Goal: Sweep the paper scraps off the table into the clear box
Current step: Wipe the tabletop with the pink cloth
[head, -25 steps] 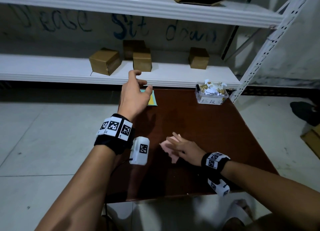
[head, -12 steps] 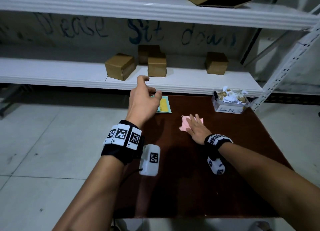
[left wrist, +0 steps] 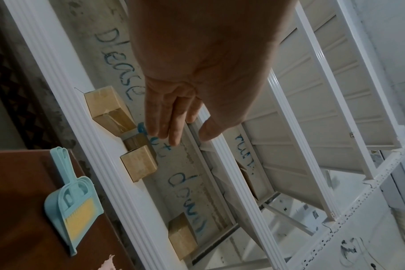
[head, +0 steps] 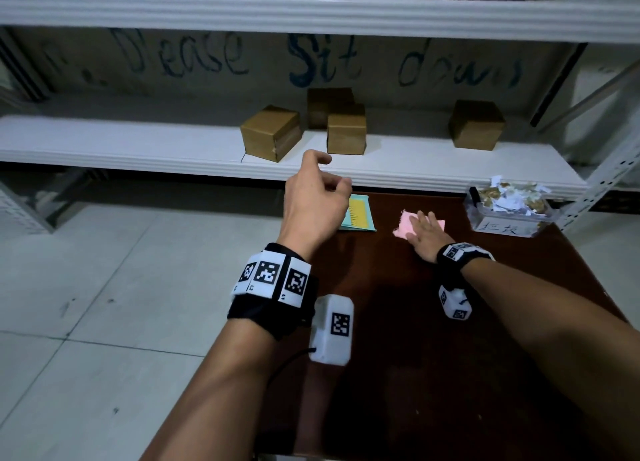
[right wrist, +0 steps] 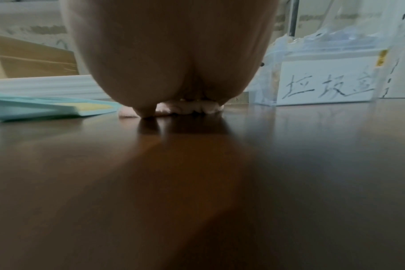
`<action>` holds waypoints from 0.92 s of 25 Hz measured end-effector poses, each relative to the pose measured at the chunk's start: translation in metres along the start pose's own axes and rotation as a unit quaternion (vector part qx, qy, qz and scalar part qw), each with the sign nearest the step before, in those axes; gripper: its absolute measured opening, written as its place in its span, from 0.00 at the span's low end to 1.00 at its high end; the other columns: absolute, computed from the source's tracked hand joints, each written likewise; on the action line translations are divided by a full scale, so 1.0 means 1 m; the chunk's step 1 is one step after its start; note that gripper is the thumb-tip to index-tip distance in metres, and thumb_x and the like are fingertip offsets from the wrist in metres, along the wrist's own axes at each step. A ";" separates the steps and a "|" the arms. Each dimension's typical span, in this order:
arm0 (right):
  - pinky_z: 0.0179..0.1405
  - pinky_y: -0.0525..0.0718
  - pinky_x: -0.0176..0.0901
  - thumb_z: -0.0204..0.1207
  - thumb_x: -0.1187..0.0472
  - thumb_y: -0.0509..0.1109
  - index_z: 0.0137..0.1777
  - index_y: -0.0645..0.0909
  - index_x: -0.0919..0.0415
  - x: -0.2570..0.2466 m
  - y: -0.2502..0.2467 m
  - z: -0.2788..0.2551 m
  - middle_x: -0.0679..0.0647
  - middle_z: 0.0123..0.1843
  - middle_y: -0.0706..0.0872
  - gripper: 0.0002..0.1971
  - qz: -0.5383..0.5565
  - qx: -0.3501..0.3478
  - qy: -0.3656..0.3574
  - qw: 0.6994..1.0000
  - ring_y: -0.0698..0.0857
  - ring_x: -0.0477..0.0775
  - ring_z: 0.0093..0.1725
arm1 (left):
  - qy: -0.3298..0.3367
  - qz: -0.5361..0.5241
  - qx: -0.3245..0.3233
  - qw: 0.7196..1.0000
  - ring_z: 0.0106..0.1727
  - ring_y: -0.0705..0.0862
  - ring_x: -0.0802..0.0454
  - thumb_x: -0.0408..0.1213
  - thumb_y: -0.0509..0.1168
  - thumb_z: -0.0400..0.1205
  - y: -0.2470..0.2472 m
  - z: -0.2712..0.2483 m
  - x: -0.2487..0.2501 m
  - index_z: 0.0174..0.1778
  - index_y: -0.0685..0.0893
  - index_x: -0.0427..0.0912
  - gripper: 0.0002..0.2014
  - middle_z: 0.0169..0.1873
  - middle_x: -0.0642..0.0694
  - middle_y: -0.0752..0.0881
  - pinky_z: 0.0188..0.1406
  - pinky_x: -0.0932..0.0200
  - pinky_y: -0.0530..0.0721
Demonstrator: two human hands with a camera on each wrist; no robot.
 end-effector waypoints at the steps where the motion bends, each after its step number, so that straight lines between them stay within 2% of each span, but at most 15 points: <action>1: 0.89 0.42 0.54 0.94 0.51 0.48 0.92 0.46 0.59 -0.002 -0.004 0.002 0.60 0.93 0.39 0.30 -0.018 0.000 0.002 1.000 0.37 0.66 0.91 | -0.003 -0.005 0.007 1.000 0.54 0.88 0.54 0.42 0.70 0.82 -0.001 0.001 0.000 0.66 0.77 0.49 0.18 0.42 0.57 0.90 0.58 0.45 0.87; 4: 0.90 0.42 0.59 0.94 0.55 0.49 0.91 0.50 0.62 -0.010 -0.013 0.010 0.63 0.93 0.41 0.29 -0.043 0.019 -0.015 0.999 0.40 0.67 0.91 | -0.010 -0.019 0.028 0.999 0.53 0.87 0.55 0.42 0.70 0.82 -0.007 0.002 0.003 0.65 0.77 0.49 0.17 0.40 0.58 0.88 0.57 0.47 0.87; 8: 0.89 0.45 0.56 0.93 0.51 0.48 0.92 0.45 0.59 -0.005 -0.018 0.036 0.60 0.93 0.40 0.31 -0.009 0.001 0.025 1.000 0.39 0.66 0.91 | -0.021 -0.045 0.033 0.998 0.50 0.88 0.55 0.41 0.70 0.82 -0.007 0.003 0.006 0.64 0.78 0.49 0.16 0.39 0.56 0.89 0.53 0.51 0.87; 12: 0.89 0.49 0.59 0.92 0.49 0.47 0.91 0.50 0.61 -0.005 -0.025 0.061 0.65 0.92 0.47 0.30 0.010 0.014 0.035 0.999 0.47 0.71 0.90 | -0.036 -0.074 0.040 0.996 0.46 0.88 0.57 0.42 0.71 0.81 -0.012 0.005 0.003 0.63 0.79 0.50 0.15 0.39 0.56 0.88 0.43 0.59 0.82; 16: 0.88 0.51 0.61 0.82 0.37 0.36 0.90 0.55 0.61 0.021 -0.018 0.104 0.64 0.90 0.52 0.41 -0.001 0.004 0.034 0.999 0.52 0.70 0.88 | -0.033 -0.057 0.040 0.997 0.47 0.87 0.58 0.42 0.71 0.82 -0.015 0.007 0.002 0.65 0.79 0.49 0.16 0.38 0.56 0.87 0.47 0.57 0.85; 18: 0.88 0.53 0.61 0.86 0.39 0.42 0.90 0.52 0.60 0.025 -0.017 0.112 0.63 0.90 0.53 0.38 0.025 0.002 0.075 0.997 0.53 0.70 0.88 | -0.036 -0.056 0.037 0.997 0.47 0.87 0.58 0.42 0.71 0.82 -0.017 0.007 0.001 0.66 0.78 0.49 0.17 0.38 0.57 0.86 0.47 0.58 0.85; 20: 0.88 0.51 0.59 0.90 0.44 0.49 0.91 0.49 0.59 0.015 -0.024 0.103 0.62 0.91 0.52 0.34 0.022 0.001 0.098 0.995 0.51 0.70 0.89 | -0.038 -0.054 0.035 0.997 0.47 0.87 0.59 0.42 0.71 0.82 -0.018 0.007 0.001 0.66 0.78 0.49 0.17 0.38 0.57 0.87 0.45 0.59 0.83; 23: 0.88 0.47 0.57 0.92 0.47 0.50 0.92 0.47 0.59 0.006 -0.026 0.091 0.60 0.92 0.47 0.33 0.005 -0.014 0.096 0.995 0.44 0.70 0.90 | -0.037 -0.051 0.039 0.997 0.47 0.87 0.59 0.42 0.71 0.82 -0.020 0.008 0.002 0.66 0.78 0.49 0.17 0.39 0.56 0.87 0.47 0.58 0.85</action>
Point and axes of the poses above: each hand's wrist, its own z-axis towards the middle knuckle, its own y-axis out of the palm, x = y × z, the point moved 1 cm from there along z, towards the middle knuckle
